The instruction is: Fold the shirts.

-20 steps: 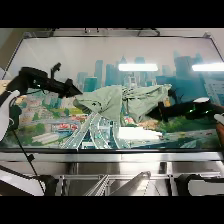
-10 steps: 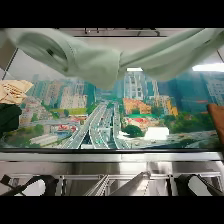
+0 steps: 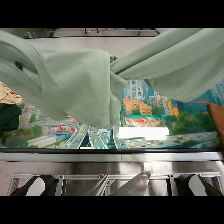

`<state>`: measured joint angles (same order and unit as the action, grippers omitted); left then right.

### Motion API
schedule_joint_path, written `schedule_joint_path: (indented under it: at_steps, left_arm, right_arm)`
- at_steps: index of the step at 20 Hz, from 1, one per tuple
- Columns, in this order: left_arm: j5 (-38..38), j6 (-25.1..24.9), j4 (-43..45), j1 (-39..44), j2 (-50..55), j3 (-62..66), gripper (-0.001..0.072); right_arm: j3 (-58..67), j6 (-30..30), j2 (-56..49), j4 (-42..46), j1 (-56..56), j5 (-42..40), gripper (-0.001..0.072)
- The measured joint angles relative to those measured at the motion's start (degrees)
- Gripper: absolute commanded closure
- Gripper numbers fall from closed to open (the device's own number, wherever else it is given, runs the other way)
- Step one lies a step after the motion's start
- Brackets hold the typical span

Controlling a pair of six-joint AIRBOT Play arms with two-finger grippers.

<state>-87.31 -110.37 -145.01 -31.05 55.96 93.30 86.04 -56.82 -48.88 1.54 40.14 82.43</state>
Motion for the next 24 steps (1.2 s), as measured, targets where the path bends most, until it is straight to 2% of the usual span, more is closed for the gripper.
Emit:
schedule_joint_path:
  at_steps: [5,8,9,10,11,17,20,22,24]
  left_arm:
    - [-2.01,-0.74,0.02,1.97,-0.79,-15.34,0.0683]
    - [-2.51,-1.88,0.02,5.2,-0.92,-24.2,0.0688]
    - [-2.21,-2.54,0.11,6.27,-0.92,-27.19,0.0663]
    - [-1.38,-2.91,0.48,7.06,-0.92,-29.79,0.0364]
    - [-0.04,-3.21,0.98,7.67,-0.92,-32.24,-0.0011]
    - [10.19,-3.85,3.63,9.09,-0.63,-42.53,-0.0005]
    - [10.34,-2.38,3.72,11.06,0.5,-45.07,-0.0005]
    - [9.51,-1.53,3.17,14.62,0.98,-46.51,-0.0005]
    - [10.29,-1.18,2.89,19.39,1.22,-47.21,-0.0004]
  right_arm:
    - [-2.95,-2.6,-2.29,7.69,-8.55,2.38,0.0695]
    - [-10.14,-3.58,-2.69,13.29,-15.98,2.34,0.0695]
    - [-12.96,-3.67,-2.8,15.13,-17.99,1.68,0.0695]
    - [-15.91,-3.89,-2.89,16.76,-19.74,0.72,0.0695]
    - [-18.29,-4.07,-2.97,17.62,-20.98,-0.24,0.0695]
    - [-24.26,-3.39,-6.45,21.22,-24.41,-3.19,0.0696]
    - [-24.98,-3.15,-9.57,22.6,-25.73,-4.68,0.0696]
    - [-24.94,-1.7,-11.1,20.04,-26.21,-5.22,0.0696]
    - [-23.02,0.81,-11.21,13.33,-26.49,-4.74,0.0696]
